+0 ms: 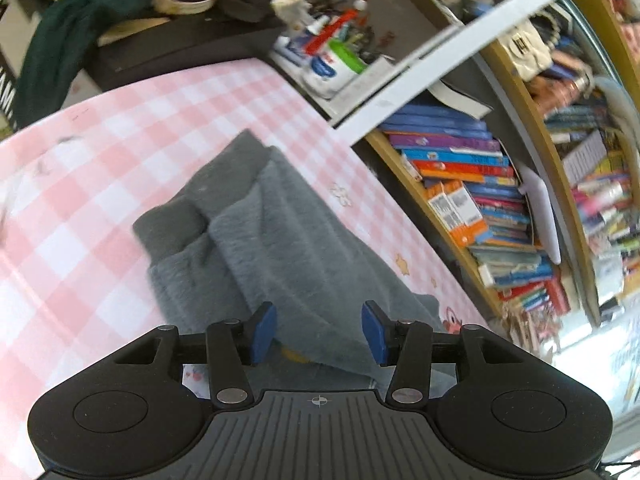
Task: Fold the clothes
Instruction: 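Grasp the ribbed sleeve cuff with both grippers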
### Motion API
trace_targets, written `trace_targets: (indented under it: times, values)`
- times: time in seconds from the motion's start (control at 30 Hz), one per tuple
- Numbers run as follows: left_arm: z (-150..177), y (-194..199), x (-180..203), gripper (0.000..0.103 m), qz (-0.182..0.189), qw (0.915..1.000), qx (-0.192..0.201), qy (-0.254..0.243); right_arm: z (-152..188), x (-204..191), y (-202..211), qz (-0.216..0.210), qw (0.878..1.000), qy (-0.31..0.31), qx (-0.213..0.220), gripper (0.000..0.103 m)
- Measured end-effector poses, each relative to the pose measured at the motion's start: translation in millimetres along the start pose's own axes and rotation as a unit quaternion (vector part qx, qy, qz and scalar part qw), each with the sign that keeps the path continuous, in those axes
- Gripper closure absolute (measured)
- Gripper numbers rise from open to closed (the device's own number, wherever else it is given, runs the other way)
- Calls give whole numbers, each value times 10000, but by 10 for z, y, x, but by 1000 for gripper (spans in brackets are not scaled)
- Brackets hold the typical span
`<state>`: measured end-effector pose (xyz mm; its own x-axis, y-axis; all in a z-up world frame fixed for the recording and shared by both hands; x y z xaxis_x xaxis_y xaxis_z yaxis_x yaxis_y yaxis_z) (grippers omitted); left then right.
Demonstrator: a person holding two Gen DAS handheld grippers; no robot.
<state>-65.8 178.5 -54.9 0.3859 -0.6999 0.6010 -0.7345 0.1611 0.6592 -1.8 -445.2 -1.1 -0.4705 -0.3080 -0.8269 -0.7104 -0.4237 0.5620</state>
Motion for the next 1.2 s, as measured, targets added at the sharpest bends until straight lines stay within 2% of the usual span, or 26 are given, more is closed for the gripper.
trace_targets:
  times: [0.1,0.2,0.27,0.33,0.43,0.5,0.53,0.6,0.67,0.7,0.77,0.8,0.87,0.9,0.93,1.03,1.07,1.2]
  values:
    - [11,-14,-46,56,13,9996,-26,269,48,-54,-106,-101,9999,-60,-93,34]
    - [7,-34,-96,56,17,9985,-15,541,80,-96,-213,183,9997,134,-132,38]
    - [7,-35,-126,56,17,9978,14,665,82,-80,-267,397,9990,176,-117,52]
    - [9,-33,-153,56,15,9971,38,765,67,-20,-314,526,9985,94,-132,71]
    - [2,-34,-182,56,-21,9962,65,872,44,11,-352,562,9982,149,-133,88]
    - [-11,-27,-197,56,-59,9957,80,917,67,-169,-301,293,9972,658,-190,92]
    - [-21,-20,-203,56,-82,9956,88,933,88,-340,-236,-47,9942,1052,-198,92]
    - [-50,-6,-212,56,-149,9952,120,960,87,-620,-52,-954,9841,1491,-153,93]
    - [-87,11,-231,56,-147,9944,167,1032,54,-841,163,-1958,9662,1677,-59,93]
    - [-106,18,-240,56,-140,9938,201,1083,15,-866,247,-2242,9602,1664,30,93]
    - [-145,23,-251,56,-138,9924,284,1193,-62,-826,352,-2227,9599,1684,250,94]
    - [-155,20,-257,56,-125,9918,303,1233,-101,-780,383,-2134,9623,1653,337,94]
    - [-164,-3,-269,56,-116,9909,322,1305,-176,-513,296,-1347,9812,1337,340,94]
    - [-166,-21,-275,56,-117,9904,324,1338,-201,-352,208,-771,9888,1246,292,94]
    - [-166,-41,-282,57,-126,9900,323,1370,-217,-201,124,-262,9925,1171,237,94]
    - [-170,-142,-290,59,-280,9892,248,1421,-179,162,-101,591,9919,1123,26,94]
    - [-173,-169,-282,60,-311,9892,231,1414,-170,258,-159,795,9906,1109,-16,93]
    - [-187,-287,-245,62,-401,9892,179,1395,-175,303,-170,671,9909,1163,123,93]
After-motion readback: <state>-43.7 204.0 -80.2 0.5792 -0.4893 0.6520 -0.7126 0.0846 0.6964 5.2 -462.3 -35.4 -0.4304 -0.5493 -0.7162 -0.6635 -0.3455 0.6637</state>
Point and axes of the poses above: each gripper's, at about its wrist camera, not at the fingertips, and y roughly against the way its jaws point, x to its right, z to its underside, the point moved 1 cm from there along -y, roughly the way its jaws point, and after that the axes turned 9 degrees about -z, right-handed, at the moved point
